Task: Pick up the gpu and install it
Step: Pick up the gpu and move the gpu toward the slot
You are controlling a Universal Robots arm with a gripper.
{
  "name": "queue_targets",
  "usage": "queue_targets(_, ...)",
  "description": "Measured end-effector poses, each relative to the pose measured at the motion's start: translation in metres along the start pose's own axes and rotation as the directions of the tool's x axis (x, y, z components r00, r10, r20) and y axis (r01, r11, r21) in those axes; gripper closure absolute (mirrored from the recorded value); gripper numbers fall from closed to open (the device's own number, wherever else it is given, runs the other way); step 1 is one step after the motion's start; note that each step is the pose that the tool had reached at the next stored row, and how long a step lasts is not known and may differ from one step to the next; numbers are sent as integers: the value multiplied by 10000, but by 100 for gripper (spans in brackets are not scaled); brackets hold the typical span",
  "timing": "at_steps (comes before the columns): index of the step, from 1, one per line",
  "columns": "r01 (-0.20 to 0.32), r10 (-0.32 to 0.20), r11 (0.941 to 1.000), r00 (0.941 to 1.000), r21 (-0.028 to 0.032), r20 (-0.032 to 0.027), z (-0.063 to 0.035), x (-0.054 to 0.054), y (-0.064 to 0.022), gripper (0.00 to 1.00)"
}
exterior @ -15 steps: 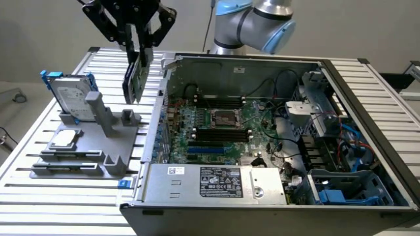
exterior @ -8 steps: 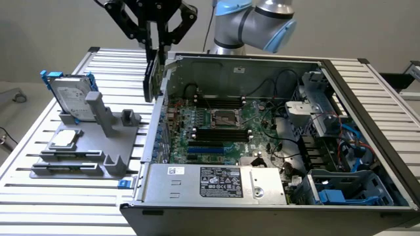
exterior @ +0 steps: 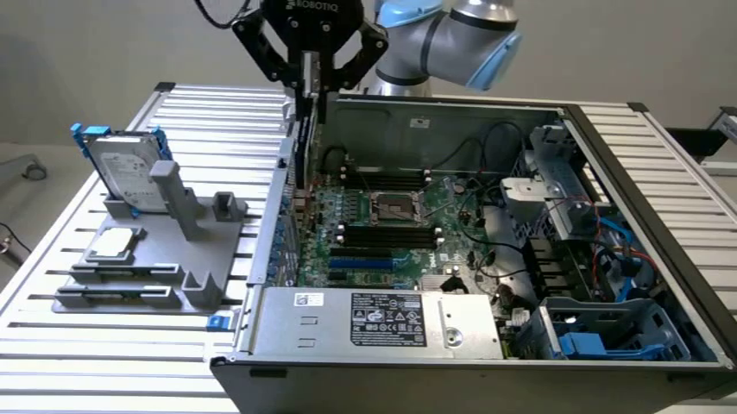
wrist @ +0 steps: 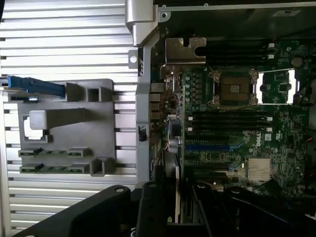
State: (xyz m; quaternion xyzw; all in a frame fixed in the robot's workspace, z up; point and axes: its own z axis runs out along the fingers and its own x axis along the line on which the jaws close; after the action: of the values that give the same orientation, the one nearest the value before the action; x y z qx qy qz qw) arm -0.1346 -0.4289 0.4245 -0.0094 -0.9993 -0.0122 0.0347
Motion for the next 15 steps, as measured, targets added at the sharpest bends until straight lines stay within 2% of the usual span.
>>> queue_targets(15,-7,7,9999,10000,101,2,223,-696,48,73)
